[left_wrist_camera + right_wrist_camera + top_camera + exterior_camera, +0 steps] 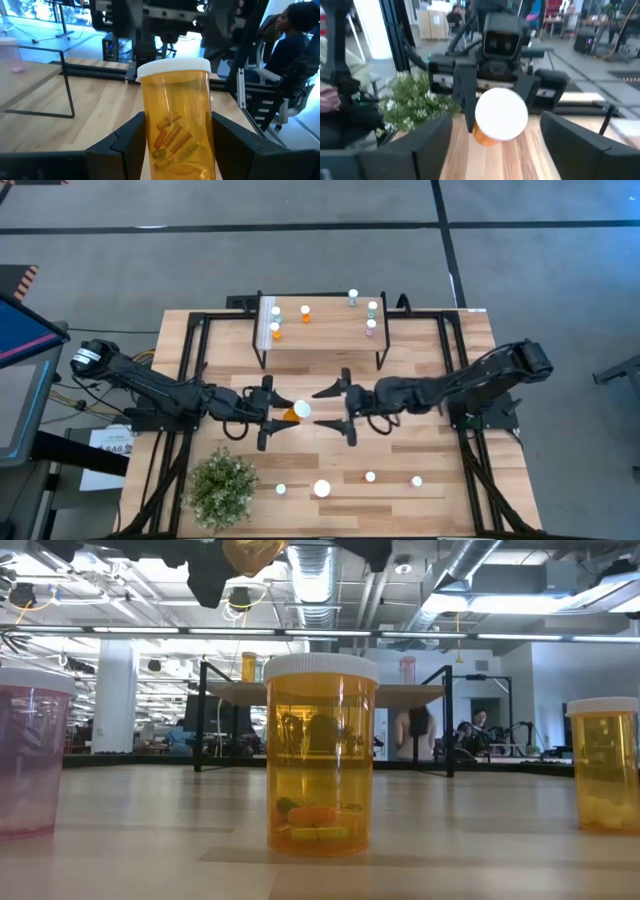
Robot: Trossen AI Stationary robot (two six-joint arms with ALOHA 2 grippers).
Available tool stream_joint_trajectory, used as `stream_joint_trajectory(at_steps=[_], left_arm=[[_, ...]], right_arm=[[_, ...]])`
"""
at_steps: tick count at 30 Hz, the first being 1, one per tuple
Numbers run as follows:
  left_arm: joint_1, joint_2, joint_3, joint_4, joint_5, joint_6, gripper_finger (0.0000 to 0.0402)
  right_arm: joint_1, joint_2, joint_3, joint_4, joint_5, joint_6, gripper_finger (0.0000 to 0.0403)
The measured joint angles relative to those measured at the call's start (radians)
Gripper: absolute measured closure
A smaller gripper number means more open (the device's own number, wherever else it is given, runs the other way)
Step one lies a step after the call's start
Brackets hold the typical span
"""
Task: Pick and place medicine bottles onto shelf by color
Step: Put the top large orange bottle on the shelf
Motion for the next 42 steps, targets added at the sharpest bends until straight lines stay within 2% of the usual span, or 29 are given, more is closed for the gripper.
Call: stream_joint_trajectory(at_steps=[7,14,19,27,33,37,42], left_arm=[[0.000,0.000,0.000,-0.001,0.034,-0.002,0.0226],[0.000,0.000,0.000,-0.003,0.052,-0.003,0.0226],[0.000,0.000,0.000,-0.007,0.052,-0.004,0.0226],[0.000,0.000,0.000,-0.010,0.051,-0.003,0.0226],[-0.001,0.000,0.000,-0.007,0.053,-0.001,0.0226],[-0.001,0.000,0.000,-0.010,0.052,-0.001,0.0226],[-0.001,0.000,0.000,-0.010,0.049,0.000,0.0226]], right_arm=[[-0.019,0.084,0.154,-0.189,-0.033,0.064,0.0008],[-0.076,0.158,0.268,-0.285,-0.219,0.148,0.0026],[-0.093,0.186,0.297,-0.331,-0.252,0.153,0.0036],[-0.098,0.173,0.298,-0.334,-0.259,0.153,0.0095],[-0.098,0.173,0.298,-0.344,-0.327,0.152,0.0145],[-0.098,0.173,0.298,-0.348,-0.333,0.152,0.0173],[-0.101,0.173,0.298,-0.349,-0.335,0.152,0.0197]])
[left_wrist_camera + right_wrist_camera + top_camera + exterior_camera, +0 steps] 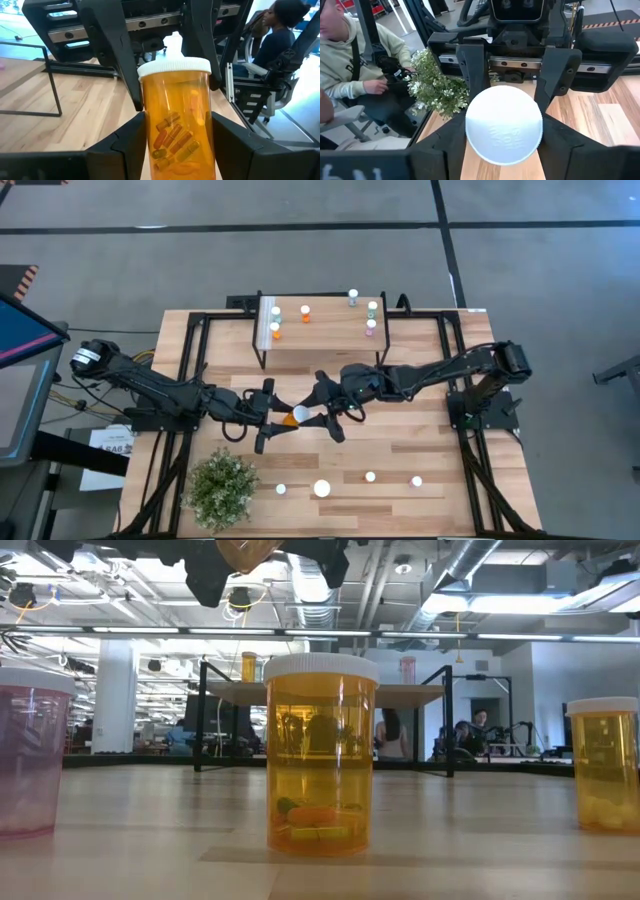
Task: Pick and place medicine bottles onto shelf by color
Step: Put the top large orange bottle on the shelf
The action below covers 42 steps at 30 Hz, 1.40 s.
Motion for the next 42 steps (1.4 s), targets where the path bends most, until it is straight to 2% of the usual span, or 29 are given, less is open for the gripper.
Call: stream_joint_trajectory(at_steps=[8,14,21,30,35,42], left_arm=[[0.000,0.000,0.000,0.000,-0.012,-0.008,0.0214],[0.001,-0.004,0.000,-0.008,-0.080,-0.016,0.0156],[0.000,-0.107,0.000,-0.167,-0.197,-0.030,0.0096],[-0.024,-0.262,0.000,-0.343,-0.367,-0.030,0.0083],[-0.036,-0.267,0.000,-0.370,-0.391,-0.027,0.0083],[-0.036,-0.268,0.000,-0.372,-0.406,-0.003,0.0083]], right_arm=[[-0.018,0.000,0.000,-0.001,-0.006,-0.001,0.0184],[-0.049,0.000,0.000,-0.007,-0.005,-0.003,0.0191],[-0.106,-0.014,0.003,-0.016,-0.002,-0.003,0.0185],[-0.233,-0.026,0.145,-0.254,0.023,-0.016,0.0187],[-0.321,-0.026,0.257,-0.463,0.130,-0.074,0.0181],[-0.505,-0.026,0.306,-0.593,0.141,-0.055,0.0183]])
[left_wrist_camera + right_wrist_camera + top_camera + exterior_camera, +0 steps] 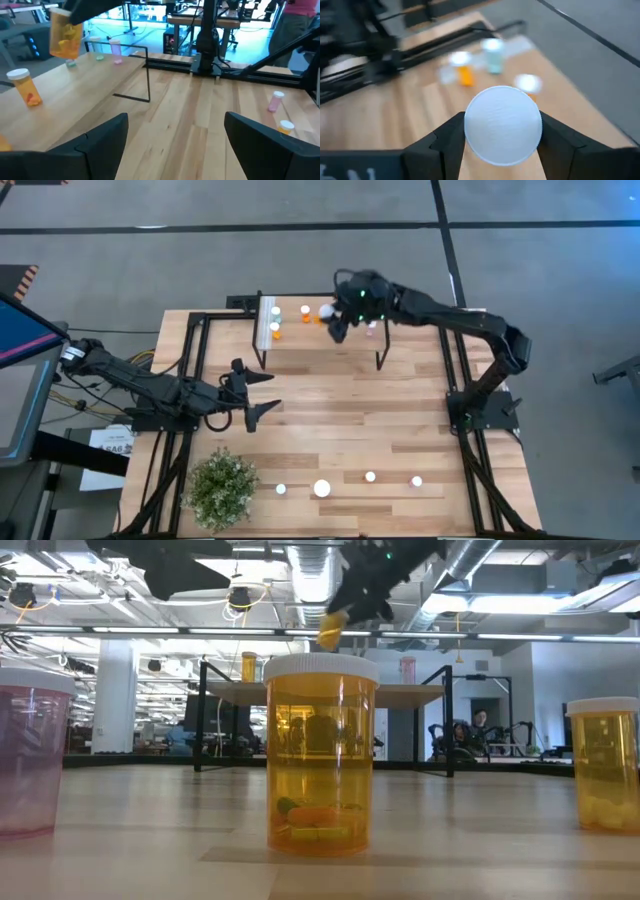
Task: Pick and place medicine bottles onto shelf by color
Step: Put the top large orange bottle on the shelf
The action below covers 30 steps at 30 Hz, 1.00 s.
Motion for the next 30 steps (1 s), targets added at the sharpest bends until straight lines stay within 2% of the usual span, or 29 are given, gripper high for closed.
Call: stream_joint_trajectory(at_steps=[2,8,17,21,30], left_arm=[[0.000,0.000,-0.003,0.007,-0.001,0.006,0.0083],[0.003,-0.029,-0.086,0.166,-0.009,0.051,0.0083],[0.010,-0.115,-0.145,0.272,0.064,0.082,0.0084],[0.010,-0.118,-0.180,0.360,0.076,0.093,0.0084],[0.010,-0.117,-0.184,0.393,0.077,0.104,0.0084]], right_arm=[[-0.049,0.000,0.000,-0.015,0.000,0.005,0.0182],[-0.137,0.003,0.001,-0.036,-0.001,0.019,0.0183],[-0.145,0.004,0.001,-0.035,-0.008,-0.015,0.0180],[-0.145,0.004,0.001,-0.036,-0.008,-0.014,0.0180],[-0.152,0.004,0.001,-0.039,-0.008,-0.017,0.0179]])
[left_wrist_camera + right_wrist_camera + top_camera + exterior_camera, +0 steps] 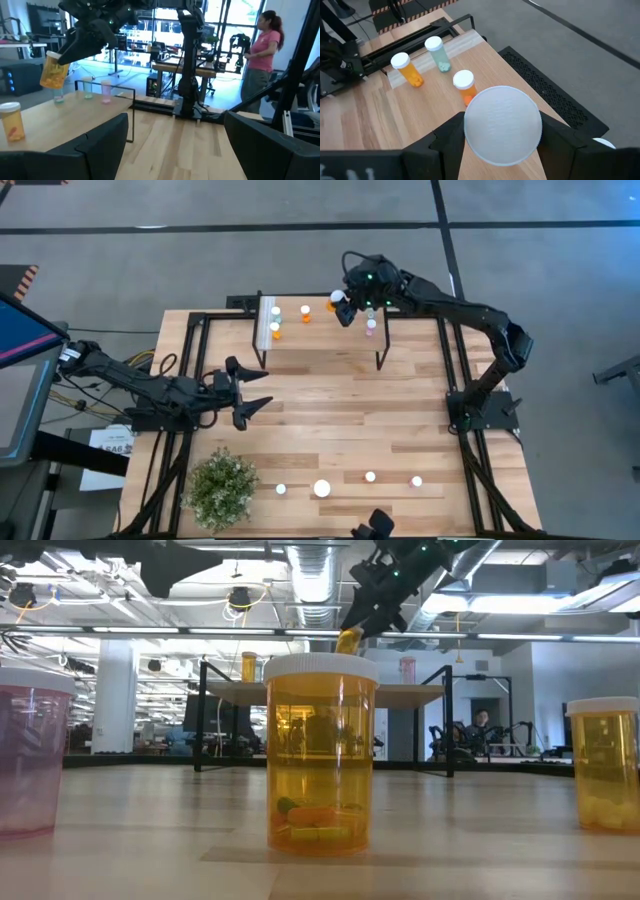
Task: Pick and place medicine bottles onto shelf by color
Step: Put the top large orange bottle on the shelf
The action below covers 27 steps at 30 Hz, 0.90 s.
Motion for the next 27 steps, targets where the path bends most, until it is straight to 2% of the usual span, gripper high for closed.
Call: stream_joint_trajectory(at_steps=[6,14,18,27], left_arm=[[0.000,0.000,0.000,0.027,0.011,0.012,0.0084],[0.000,0.000,-0.001,0.041,0.036,0.026,0.0084],[0.000,0.000,-0.001,0.040,0.043,0.025,0.0084],[-0.002,0.000,-0.001,0.037,0.044,0.017,0.0084]], right_arm=[[-0.003,0.044,0.041,-0.050,-0.006,0.010,0.0179],[-0.001,0.254,0.350,-0.311,-0.012,0.013,0.0179],[-0.001,0.330,0.460,-0.415,-0.010,0.020,0.0179],[-0.023,0.397,0.503,-0.464,-0.012,0.051,0.0179]])
